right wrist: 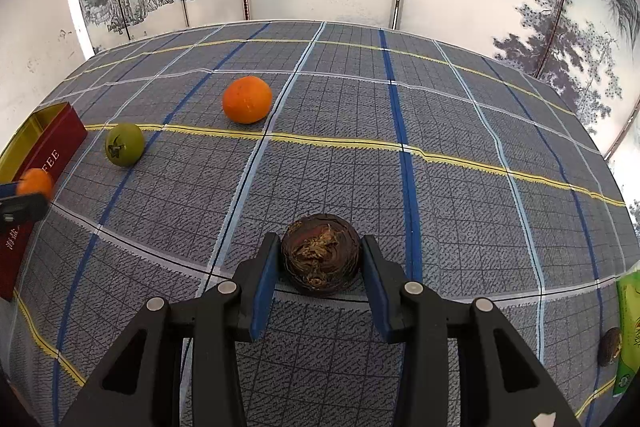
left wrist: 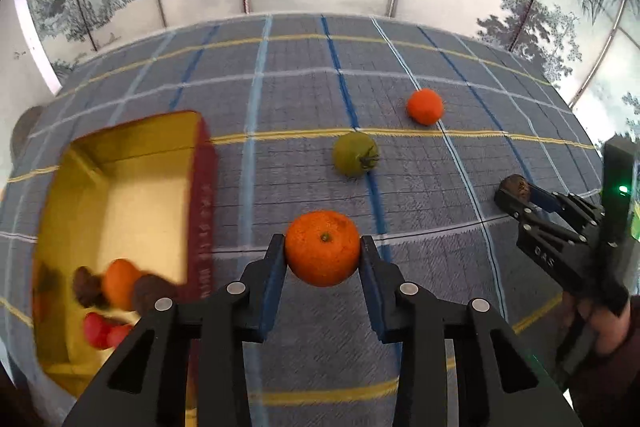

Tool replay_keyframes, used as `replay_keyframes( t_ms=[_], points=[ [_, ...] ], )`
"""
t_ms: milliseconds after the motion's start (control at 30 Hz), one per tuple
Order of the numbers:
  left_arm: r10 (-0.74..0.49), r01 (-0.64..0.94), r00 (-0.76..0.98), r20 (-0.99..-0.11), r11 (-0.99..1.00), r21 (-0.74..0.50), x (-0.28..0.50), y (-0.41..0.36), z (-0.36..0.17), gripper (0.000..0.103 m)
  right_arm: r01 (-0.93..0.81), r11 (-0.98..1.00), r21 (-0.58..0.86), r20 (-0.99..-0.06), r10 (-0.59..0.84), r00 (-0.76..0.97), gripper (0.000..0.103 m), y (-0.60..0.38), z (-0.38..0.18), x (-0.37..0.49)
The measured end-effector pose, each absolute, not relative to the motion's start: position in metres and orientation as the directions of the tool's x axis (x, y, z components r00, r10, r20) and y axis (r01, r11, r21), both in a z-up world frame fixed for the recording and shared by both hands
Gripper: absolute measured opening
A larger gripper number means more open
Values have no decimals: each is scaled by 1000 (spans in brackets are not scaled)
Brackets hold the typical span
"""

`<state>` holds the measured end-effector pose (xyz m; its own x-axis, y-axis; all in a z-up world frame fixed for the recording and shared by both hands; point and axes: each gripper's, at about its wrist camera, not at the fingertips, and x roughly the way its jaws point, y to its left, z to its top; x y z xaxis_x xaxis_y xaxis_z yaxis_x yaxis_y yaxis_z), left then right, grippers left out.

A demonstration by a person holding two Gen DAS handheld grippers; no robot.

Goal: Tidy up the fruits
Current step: 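Lower the small orange into the tin and open the left gripper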

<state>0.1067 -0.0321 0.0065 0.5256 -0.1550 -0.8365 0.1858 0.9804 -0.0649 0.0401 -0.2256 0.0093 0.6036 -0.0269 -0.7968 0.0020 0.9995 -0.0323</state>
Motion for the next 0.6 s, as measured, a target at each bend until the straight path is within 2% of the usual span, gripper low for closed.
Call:
replay_keyframes(
  t_ms=[267,600],
  points=[
    [-100,99,595,-797,994,-51,80,26,35,37,2,999,-35,-797,-29,604,38,-226,10,40],
    [-21,-25,552,-834,999,-42,62,93,14,37,2,999,-37,-796,-31,604,38,-225,10,40]
  ],
)
